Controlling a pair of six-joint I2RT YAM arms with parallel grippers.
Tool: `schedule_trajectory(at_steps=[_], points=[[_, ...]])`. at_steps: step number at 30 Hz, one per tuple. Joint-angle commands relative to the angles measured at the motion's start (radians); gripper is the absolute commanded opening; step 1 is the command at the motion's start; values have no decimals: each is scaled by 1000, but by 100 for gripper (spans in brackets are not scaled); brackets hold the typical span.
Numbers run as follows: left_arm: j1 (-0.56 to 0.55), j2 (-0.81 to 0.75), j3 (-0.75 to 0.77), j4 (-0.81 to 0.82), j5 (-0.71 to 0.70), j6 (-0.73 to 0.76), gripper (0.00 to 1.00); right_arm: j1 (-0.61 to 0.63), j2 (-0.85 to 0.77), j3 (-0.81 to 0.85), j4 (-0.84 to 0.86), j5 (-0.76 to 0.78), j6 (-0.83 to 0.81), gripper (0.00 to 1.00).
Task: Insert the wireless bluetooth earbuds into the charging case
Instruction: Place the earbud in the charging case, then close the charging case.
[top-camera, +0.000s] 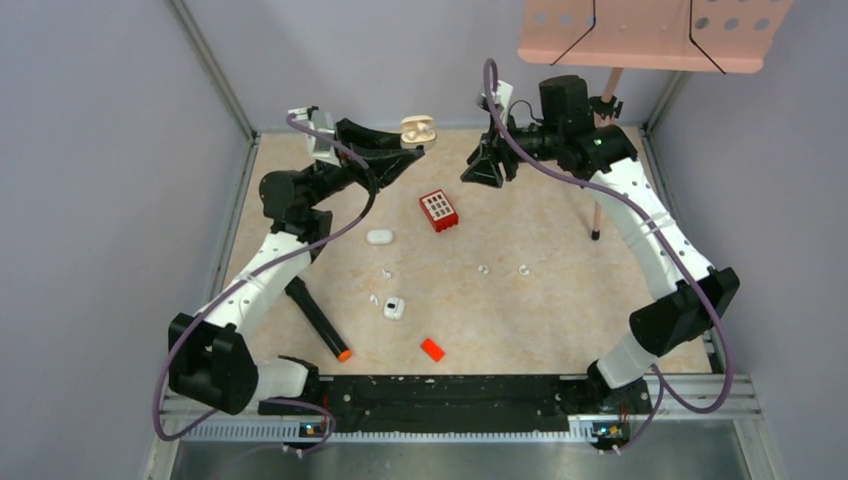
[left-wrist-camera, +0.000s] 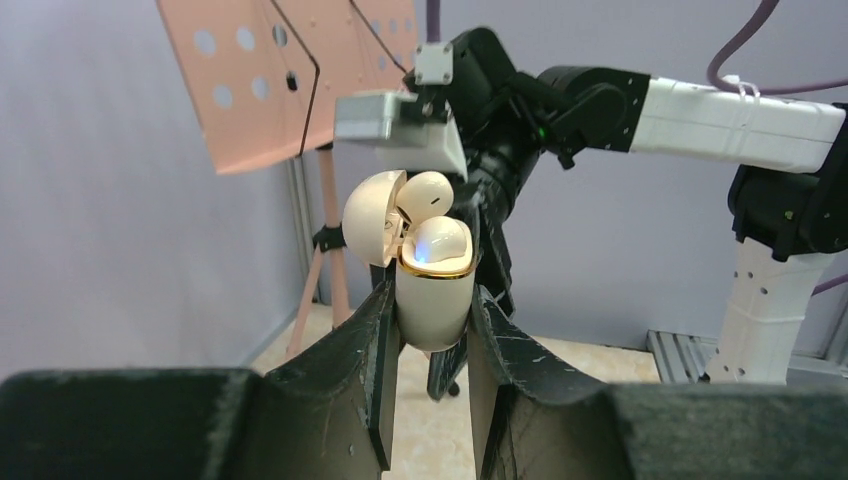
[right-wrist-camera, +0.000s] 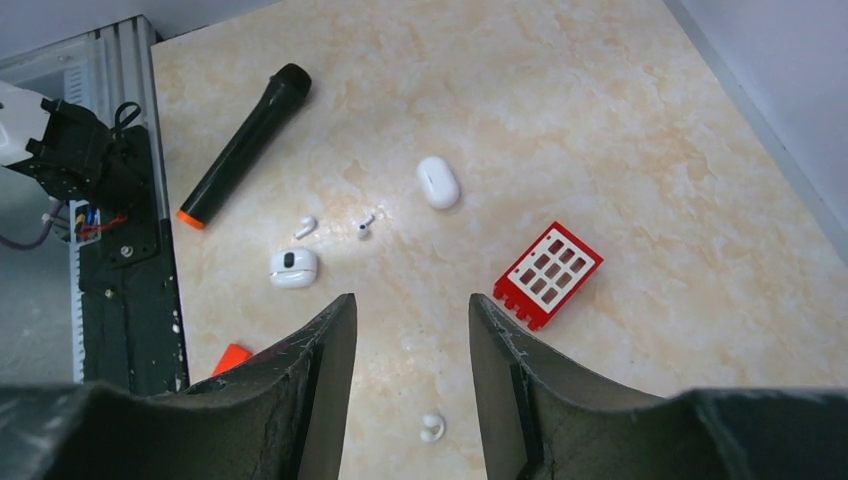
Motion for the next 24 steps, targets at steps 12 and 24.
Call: schedule_trajectory(at_steps=[12,24], points=[[-1,137,180,-47,31,95,0,-2,82,336,135,-78,342,86],[-8,145,163,-51,93,94,0,51,167,407,288,-2,588,93]])
